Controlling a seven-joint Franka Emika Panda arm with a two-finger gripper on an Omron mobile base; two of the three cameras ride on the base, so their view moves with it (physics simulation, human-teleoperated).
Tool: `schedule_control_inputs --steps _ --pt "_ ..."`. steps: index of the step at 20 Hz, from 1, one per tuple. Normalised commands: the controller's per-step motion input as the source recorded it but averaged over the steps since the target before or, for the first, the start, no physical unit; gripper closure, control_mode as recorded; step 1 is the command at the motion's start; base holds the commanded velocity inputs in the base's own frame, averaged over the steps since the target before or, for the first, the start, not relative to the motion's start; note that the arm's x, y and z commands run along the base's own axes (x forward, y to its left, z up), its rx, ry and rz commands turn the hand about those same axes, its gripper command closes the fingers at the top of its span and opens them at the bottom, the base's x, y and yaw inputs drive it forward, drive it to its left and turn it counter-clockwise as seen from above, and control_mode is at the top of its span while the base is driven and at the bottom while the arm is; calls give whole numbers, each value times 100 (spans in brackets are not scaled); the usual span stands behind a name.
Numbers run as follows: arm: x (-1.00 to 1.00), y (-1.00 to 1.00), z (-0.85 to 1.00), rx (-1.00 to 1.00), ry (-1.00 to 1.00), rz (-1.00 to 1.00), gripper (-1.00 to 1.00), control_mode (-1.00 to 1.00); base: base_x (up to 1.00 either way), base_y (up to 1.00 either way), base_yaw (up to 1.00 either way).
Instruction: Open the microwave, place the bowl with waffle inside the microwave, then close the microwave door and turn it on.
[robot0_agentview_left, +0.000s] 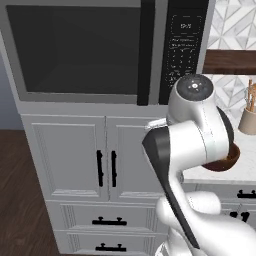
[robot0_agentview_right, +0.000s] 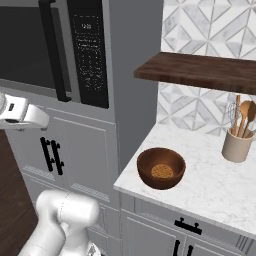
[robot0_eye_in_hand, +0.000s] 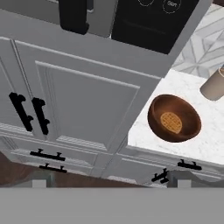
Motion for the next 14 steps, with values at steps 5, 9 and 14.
schedule_control_inputs --steps 5,9,14 --pt "1 46 50 0 -13 -17 -100 -100 0 0 0" --pt "21 31 39 3 -16 -21 -100 -100 0 0 0" --pt "40 0 41 14 -6 -12 -100 -100 0 0 0"
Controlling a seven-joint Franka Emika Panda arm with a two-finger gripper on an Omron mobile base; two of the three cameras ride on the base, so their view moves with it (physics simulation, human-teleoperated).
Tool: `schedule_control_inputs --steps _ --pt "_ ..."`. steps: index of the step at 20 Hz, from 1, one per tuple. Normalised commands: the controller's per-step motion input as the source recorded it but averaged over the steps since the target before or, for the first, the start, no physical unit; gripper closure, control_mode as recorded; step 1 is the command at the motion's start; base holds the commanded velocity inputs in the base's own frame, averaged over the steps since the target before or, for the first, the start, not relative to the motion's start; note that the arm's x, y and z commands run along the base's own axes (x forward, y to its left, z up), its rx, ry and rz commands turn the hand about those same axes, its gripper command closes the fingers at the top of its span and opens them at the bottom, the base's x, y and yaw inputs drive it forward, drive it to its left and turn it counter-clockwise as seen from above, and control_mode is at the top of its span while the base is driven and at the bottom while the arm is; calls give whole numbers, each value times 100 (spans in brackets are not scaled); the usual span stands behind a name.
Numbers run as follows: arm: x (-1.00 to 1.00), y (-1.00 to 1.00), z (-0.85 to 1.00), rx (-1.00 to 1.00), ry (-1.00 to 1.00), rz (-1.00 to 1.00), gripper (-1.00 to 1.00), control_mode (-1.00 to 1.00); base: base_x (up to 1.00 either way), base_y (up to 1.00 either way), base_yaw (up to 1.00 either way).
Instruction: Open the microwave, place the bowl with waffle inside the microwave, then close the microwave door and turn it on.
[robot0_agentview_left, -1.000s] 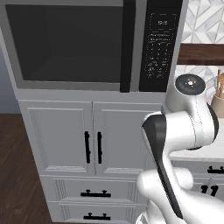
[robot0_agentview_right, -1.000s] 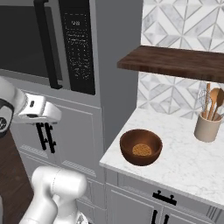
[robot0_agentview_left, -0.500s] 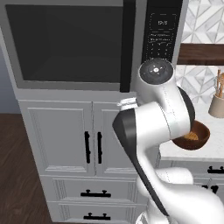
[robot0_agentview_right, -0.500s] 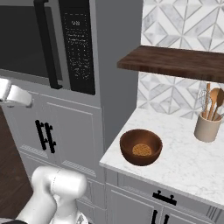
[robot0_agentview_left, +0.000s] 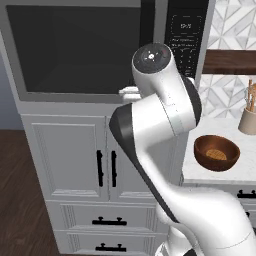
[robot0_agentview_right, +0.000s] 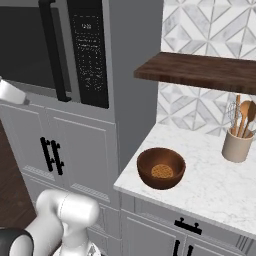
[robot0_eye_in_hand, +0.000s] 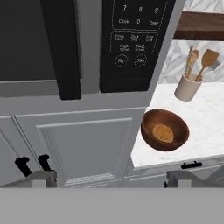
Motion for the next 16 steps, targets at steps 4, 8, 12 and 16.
schedule_control_inputs --steps 4,8,12,16 --pt "32 -12 33 24 -18 -1 -100 -100 0 0 0" --pt "26 -26 2 5 -31 0 -100 -100 0 0 0" --pt "41 -14 0 -1 -10 0 -100 -100 0 0 0" --pt "46 1 0 -13 2 6 -100 -100 0 0 0"
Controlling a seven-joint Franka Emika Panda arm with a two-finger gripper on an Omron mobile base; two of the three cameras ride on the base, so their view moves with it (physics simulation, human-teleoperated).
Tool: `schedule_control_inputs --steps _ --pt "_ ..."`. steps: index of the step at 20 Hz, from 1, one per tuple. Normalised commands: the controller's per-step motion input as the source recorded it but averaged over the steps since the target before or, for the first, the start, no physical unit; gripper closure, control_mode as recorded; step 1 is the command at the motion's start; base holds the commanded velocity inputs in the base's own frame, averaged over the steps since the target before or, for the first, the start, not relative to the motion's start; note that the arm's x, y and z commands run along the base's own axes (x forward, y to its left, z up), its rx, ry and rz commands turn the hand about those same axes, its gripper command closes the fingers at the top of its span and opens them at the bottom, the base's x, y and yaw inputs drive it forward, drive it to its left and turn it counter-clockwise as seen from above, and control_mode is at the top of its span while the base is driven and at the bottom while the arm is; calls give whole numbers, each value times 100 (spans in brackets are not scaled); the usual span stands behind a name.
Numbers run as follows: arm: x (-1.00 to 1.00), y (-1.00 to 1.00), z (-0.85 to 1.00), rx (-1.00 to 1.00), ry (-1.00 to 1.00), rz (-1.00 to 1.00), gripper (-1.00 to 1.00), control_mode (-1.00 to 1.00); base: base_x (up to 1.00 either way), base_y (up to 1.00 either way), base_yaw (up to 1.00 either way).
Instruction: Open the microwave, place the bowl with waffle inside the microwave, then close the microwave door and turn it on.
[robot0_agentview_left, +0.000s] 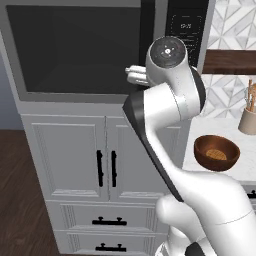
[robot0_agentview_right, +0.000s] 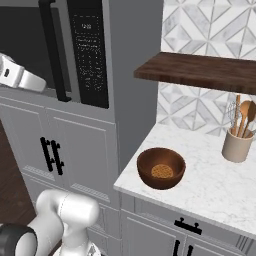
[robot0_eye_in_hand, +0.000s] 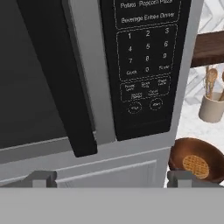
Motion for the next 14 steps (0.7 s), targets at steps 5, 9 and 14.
schedule_control_inputs --steps 5,9,14 --pt "41 10 0 -30 14 13 -100 -100 0 0 0" --pt "39 6 -17 -17 3 6 -100 -100 0 0 0" --pt "39 0 -31 -2 0 0 -100 -100 0 0 0"
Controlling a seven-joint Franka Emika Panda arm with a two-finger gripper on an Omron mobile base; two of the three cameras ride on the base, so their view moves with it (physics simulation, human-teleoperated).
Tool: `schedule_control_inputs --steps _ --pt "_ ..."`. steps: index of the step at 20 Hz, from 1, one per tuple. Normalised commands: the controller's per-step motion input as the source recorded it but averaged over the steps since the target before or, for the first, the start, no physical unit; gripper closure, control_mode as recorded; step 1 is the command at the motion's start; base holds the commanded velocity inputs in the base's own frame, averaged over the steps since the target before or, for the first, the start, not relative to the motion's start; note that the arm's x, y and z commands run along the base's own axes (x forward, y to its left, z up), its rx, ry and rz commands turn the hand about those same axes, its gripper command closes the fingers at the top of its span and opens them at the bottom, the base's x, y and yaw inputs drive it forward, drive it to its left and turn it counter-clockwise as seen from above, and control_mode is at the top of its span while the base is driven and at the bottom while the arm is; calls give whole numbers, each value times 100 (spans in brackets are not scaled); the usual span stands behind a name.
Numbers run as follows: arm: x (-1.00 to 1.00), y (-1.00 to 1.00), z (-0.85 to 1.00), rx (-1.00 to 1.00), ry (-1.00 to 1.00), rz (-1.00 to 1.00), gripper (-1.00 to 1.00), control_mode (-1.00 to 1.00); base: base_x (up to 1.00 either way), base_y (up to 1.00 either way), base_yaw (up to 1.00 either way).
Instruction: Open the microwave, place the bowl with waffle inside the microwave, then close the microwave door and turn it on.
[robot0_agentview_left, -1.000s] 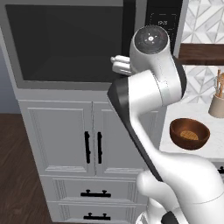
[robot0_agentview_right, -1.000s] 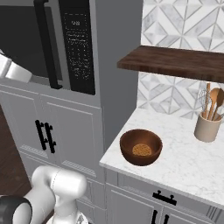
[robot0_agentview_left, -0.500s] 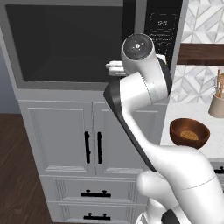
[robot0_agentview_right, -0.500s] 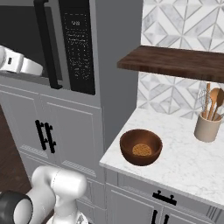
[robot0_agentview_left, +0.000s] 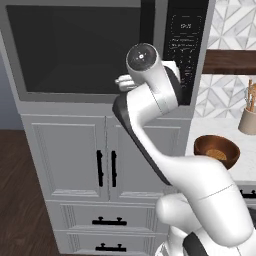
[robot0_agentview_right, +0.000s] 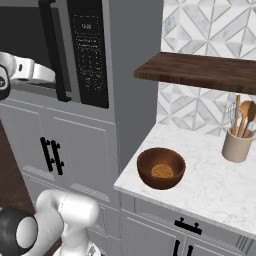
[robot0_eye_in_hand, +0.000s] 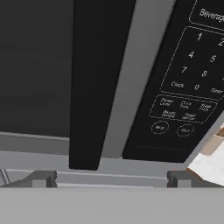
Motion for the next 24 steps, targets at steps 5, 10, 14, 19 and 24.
schedule_control_inputs --steps 5,10,14,19,24 --pt "46 0 -16 0 0 0 -100 -100 0 0 0" --pt "53 0 -7 0 0 0 -100 -100 0 0 0" --pt "55 0 -8 0 0 0 -100 -100 0 0 0" --pt "48 0 -18 -2 -1 0 -100 -100 0 0 0" --pt "34 0 -44 -3 -8 0 -100 -100 0 0 0"
